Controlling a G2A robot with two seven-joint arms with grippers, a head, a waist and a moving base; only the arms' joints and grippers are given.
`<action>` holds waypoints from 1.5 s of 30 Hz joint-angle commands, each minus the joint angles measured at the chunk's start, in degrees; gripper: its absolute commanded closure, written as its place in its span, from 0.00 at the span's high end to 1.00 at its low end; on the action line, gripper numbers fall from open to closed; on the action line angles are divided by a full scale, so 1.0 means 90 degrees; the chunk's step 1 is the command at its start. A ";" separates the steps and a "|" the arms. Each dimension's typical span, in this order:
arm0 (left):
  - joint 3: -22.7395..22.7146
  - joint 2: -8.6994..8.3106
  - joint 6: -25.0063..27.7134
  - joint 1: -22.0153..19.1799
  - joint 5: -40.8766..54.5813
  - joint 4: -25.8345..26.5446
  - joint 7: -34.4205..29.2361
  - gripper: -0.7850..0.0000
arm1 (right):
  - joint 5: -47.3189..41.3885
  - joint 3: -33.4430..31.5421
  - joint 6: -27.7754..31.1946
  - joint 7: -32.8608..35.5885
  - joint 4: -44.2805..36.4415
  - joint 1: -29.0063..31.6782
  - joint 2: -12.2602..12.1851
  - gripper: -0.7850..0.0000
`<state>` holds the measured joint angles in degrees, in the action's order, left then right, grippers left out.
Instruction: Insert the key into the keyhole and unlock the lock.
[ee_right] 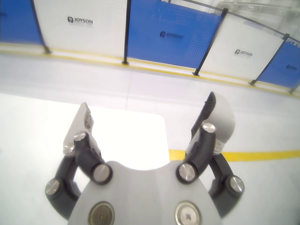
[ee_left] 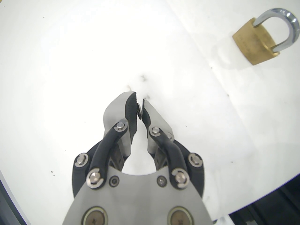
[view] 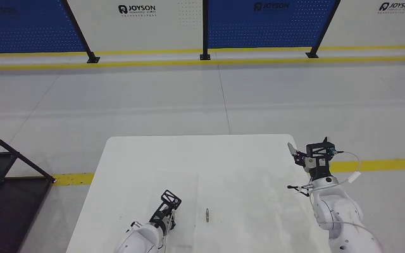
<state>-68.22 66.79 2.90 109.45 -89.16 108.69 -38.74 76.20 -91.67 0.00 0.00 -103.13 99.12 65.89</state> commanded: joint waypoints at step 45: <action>-0.2667 -0.0303 0.4294 0.1108 0.3125 0.0469 0.5562 0.00 | 0.1433 0.1156 0.0623 -0.0224 -0.0576 0.0878 0.0029 1.00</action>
<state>-92.19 64.08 41.44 119.45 -60.80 113.14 10.91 86.75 -83.40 4.45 -1.71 -107.36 105.73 66.12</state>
